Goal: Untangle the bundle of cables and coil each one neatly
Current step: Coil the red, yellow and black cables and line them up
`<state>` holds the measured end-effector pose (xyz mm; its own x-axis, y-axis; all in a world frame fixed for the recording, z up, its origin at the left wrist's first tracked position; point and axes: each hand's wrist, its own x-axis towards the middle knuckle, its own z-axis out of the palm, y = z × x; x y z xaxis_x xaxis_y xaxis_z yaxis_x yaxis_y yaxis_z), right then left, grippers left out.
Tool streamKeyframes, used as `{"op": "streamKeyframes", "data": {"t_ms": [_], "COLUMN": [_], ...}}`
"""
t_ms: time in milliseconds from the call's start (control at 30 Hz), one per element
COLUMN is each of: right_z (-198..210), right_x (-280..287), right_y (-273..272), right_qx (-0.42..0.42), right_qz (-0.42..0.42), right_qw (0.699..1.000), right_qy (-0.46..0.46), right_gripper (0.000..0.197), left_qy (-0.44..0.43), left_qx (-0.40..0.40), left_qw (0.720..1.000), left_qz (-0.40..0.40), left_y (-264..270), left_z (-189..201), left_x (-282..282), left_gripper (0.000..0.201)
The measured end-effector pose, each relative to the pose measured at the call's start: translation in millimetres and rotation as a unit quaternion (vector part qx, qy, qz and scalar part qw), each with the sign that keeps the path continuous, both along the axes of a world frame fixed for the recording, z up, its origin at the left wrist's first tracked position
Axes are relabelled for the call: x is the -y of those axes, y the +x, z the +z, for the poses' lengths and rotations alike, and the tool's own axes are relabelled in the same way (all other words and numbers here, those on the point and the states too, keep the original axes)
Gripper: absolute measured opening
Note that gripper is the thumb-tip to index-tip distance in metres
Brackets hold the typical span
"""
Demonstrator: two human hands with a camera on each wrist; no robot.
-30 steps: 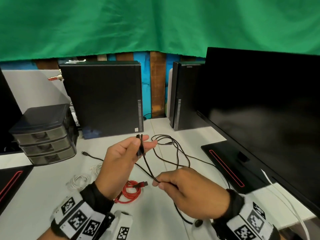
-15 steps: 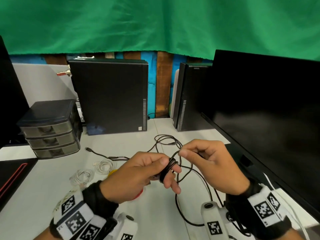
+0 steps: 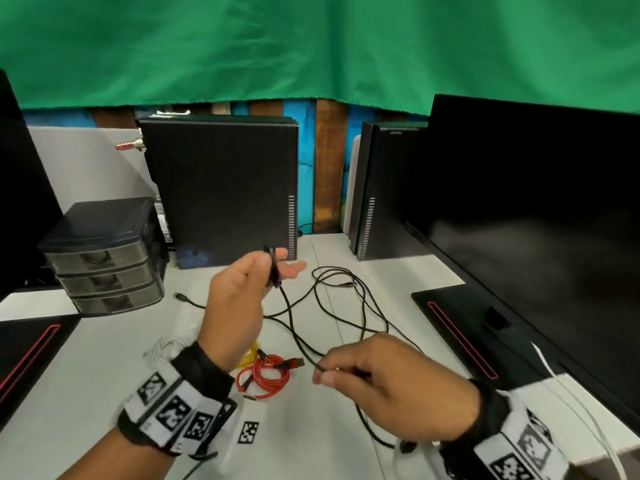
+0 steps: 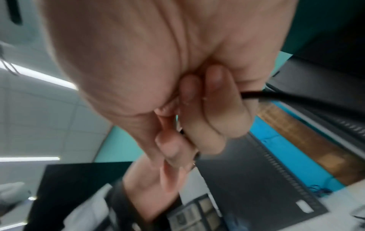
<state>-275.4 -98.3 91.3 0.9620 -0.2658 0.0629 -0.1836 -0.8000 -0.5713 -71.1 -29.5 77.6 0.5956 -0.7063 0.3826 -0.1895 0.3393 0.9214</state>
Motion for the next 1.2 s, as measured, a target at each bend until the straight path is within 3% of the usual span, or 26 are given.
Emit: {"op": "streamKeyframes", "data": {"t_ms": [67,233,300,400,500,600,767,900,1067,1200], "right_z": [22.1,43.6,43.6,33.5,8.6,-16.6,-29.0,2.3,31.8,22.3], "right_x": [-6.7,-5.8,6.8,34.8,46.3,38.2,2.6,-15.0,-7.3,27.5], "right_y": [-9.8,-26.3,-29.0,-26.2,-10.3,6.2,14.7,3.6,-15.6,-14.9], "right_qx": [0.04,0.166,0.245,0.321,0.275,0.182,0.048,0.059,0.13,0.262], "right_qz": [0.007,-0.008,-0.07,-0.159,-0.159,-0.139,-0.043,0.011,-0.019,-0.132], "right_qw": [0.999,0.986,0.967,0.934,0.944,0.966,0.997,0.998,0.991,0.952], "right_qy": [0.009,0.031,0.005,0.015,0.091,0.12,0.038,0.01,0.041,0.083], "right_gripper": [0.03,0.023,0.022,0.017,0.019,0.023,0.031,0.03,0.021,0.021], "left_qy": [0.04,0.097,0.116,0.075,0.015,-0.012,-0.008,0.039,0.168,0.141], "left_qx": [0.145,0.3,0.258,0.064,-0.062,-0.117,-0.069,0.074,0.207,0.134], "left_qw": [0.989,0.942,0.941,0.948,0.952,0.964,0.991,0.994,0.949,0.951], "left_qz": [0.013,-0.114,-0.188,-0.302,-0.298,-0.238,-0.115,-0.07,-0.165,-0.241], "left_y": [-3.2,-29.9,-42.3,-53.9,-56.0,-50.5,-35.7,-17.3,-30.6,-46.9], "left_z": [-9.9,-14.9,-10.9,3.1,18.1,17.6,6.7,0.2,-15.1,-5.2], "left_x": [0.2,-9.4,-15.0,-23.0,-23.9,-19.9,-10.7,-7.3,-8.5,-11.9], "left_gripper": [0.038,0.038,0.04,0.045,0.041,0.04,0.039,0.04,0.037,0.042]}}
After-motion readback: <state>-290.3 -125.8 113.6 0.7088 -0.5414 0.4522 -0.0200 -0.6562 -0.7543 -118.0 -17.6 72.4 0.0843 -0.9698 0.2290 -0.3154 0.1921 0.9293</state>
